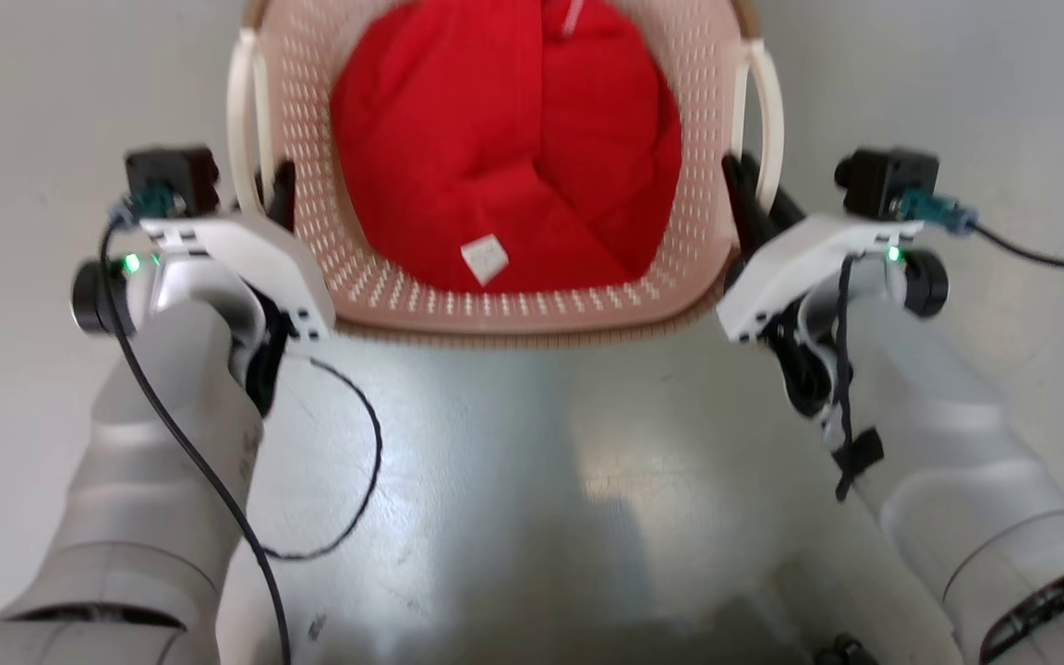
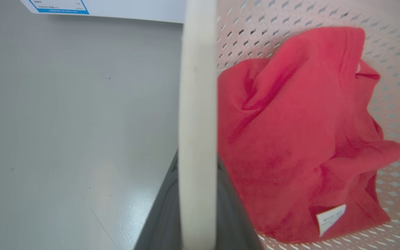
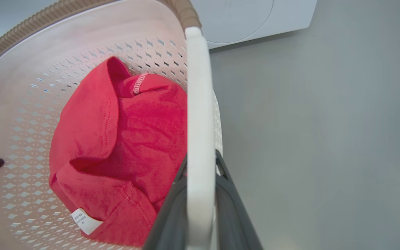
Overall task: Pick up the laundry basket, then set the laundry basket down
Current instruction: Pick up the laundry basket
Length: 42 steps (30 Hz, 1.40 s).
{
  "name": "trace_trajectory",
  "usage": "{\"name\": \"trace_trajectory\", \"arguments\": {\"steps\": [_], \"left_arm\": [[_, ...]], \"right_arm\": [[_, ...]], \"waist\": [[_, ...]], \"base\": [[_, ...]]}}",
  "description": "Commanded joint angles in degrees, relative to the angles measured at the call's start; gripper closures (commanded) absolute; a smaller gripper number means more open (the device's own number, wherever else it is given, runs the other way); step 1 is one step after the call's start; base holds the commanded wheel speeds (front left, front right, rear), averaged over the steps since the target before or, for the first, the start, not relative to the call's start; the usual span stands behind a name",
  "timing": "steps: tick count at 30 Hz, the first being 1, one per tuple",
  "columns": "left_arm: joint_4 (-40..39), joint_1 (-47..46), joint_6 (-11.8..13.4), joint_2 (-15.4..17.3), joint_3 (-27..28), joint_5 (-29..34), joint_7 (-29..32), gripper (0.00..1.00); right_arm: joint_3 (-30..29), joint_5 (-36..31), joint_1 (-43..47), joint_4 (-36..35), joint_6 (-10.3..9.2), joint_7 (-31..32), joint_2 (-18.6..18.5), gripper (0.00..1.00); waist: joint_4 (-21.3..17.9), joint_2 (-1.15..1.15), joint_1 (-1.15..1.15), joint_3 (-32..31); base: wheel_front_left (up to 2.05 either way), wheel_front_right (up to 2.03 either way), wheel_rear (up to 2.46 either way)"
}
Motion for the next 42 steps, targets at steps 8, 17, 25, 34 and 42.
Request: {"name": "trace_trajectory", "arguments": {"steps": [8, 17, 25, 34, 42], "left_arm": [[1.8, 6.3, -0.1, 1.2, -0.5, -2.3, -0.2, 1.00], [2.8, 11.7, -0.1, 0.0, -1.9, -4.2, 0.8, 1.00], [3.2, 16.4, -0.1, -0.7, -2.7, -5.6, 1.8, 1.00], [3.3, 20.8, -0.1, -1.3, -3.5, -6.7, 3.5, 1.00], [3.4, 25.7, -0.1, -1.8, -4.4, -8.4, 5.6, 1.00]], "right_arm": [[4.8, 4.4, 7.2, 1.2, 0.44, -0.4, 0.1, 1.00], [8.8, 8.7, 12.8, 2.1, 0.44, 1.5, -1.1, 1.00], [11.5, 11.6, 16.6, 2.1, 0.44, 3.8, -2.1, 1.00], [13.5, 14.2, 21.1, 2.8, 0.44, 5.3, -2.4, 1.00], [15.1, 16.6, 26.0, 3.2, 0.44, 7.6, -2.8, 1.00]], "waist": [[-0.6, 0.00, 0.00, -9.7], [-0.3, 0.00, 0.00, -19.1], [-0.7, 0.00, 0.00, -25.9], [-0.7, 0.00, 0.00, -33.1], [-0.5, 0.00, 0.00, -40.0]], "base": [[0.00, 0.00, 0.00], [0.00, 0.00, 0.00], [0.00, 0.00, 0.00], [0.00, 0.00, 0.00], [0.00, 0.00, 0.00]]}}
